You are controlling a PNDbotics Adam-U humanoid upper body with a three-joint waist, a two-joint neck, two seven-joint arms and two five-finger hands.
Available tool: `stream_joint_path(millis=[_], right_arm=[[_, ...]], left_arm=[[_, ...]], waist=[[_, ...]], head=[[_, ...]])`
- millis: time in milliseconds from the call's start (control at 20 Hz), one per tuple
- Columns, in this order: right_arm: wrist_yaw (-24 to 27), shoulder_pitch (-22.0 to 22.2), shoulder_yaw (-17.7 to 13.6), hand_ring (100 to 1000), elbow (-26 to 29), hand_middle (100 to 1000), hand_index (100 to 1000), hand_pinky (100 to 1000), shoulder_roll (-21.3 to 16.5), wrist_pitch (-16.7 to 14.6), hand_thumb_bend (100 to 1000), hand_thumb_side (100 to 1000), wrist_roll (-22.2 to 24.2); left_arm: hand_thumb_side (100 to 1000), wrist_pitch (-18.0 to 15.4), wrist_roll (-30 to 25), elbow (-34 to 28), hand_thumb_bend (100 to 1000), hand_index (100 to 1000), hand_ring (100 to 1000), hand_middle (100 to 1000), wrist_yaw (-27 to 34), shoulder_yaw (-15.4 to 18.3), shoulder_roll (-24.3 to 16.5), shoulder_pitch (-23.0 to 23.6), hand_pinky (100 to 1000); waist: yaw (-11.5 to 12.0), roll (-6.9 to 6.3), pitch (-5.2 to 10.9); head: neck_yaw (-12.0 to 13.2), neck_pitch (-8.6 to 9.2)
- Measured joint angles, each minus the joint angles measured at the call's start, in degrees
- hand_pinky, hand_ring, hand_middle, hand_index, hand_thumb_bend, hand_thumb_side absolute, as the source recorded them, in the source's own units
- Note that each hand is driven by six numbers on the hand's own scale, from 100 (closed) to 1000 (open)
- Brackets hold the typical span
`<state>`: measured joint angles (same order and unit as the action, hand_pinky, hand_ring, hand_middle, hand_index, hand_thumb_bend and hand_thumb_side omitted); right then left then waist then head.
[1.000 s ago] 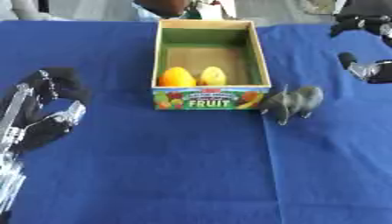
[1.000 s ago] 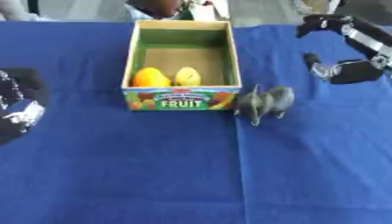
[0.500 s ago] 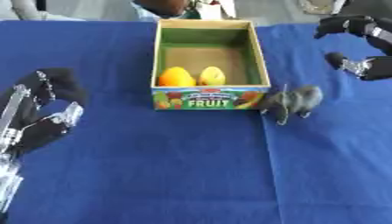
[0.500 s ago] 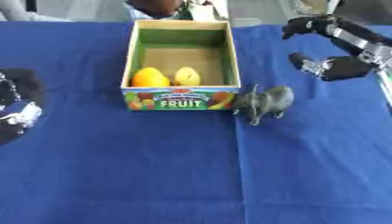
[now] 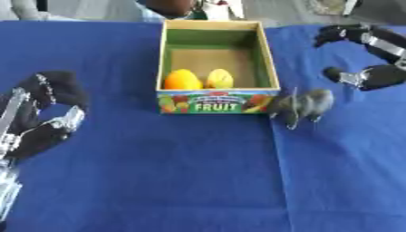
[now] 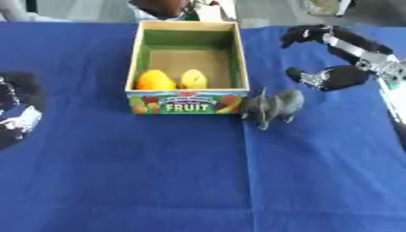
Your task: Pick up objects on the table and place them in the box.
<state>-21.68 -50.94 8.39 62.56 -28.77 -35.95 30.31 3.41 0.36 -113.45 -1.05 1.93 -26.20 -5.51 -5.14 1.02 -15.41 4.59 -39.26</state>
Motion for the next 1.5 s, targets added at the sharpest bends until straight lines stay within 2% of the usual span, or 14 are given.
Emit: stream_joint_path(millis=[500, 1150, 1500], right_arm=[[-8.45, 0.20, 2.02, 1000, -1.88, 777, 908, 913, 0.96, -2.59, 317, 683, -2.59], [-14.49, 1.35, 4.09, 1000, -2.34, 783, 906, 915, 1.49, -3.03, 364, 758, -3.03], [-18.10, 2.39, 4.33, 875, -3.05, 789, 907, 914, 1.41, -3.63, 407, 789, -3.62]], left_arm=[[259, -0.06, -0.13, 0.00, 269, 757, 689, 620, 0.00, 0.00, 0.01, -0.03, 663], [263, 0.04, -0.23, 0.00, 267, 756, 690, 620, 0.00, 0.00, 0.01, -0.04, 663], [265, 0.05, -0.22, 0.00, 266, 756, 690, 621, -0.03, 0.00, 0.05, -0.03, 663]], waist=[[0.06, 0.00, -0.10], [-0.03, 0.03, -0.11], [-0.16, 0.02, -0.12]], head=[[-0.27, 0.00], [-0.41, -0.01], [-0.38, -0.01]])
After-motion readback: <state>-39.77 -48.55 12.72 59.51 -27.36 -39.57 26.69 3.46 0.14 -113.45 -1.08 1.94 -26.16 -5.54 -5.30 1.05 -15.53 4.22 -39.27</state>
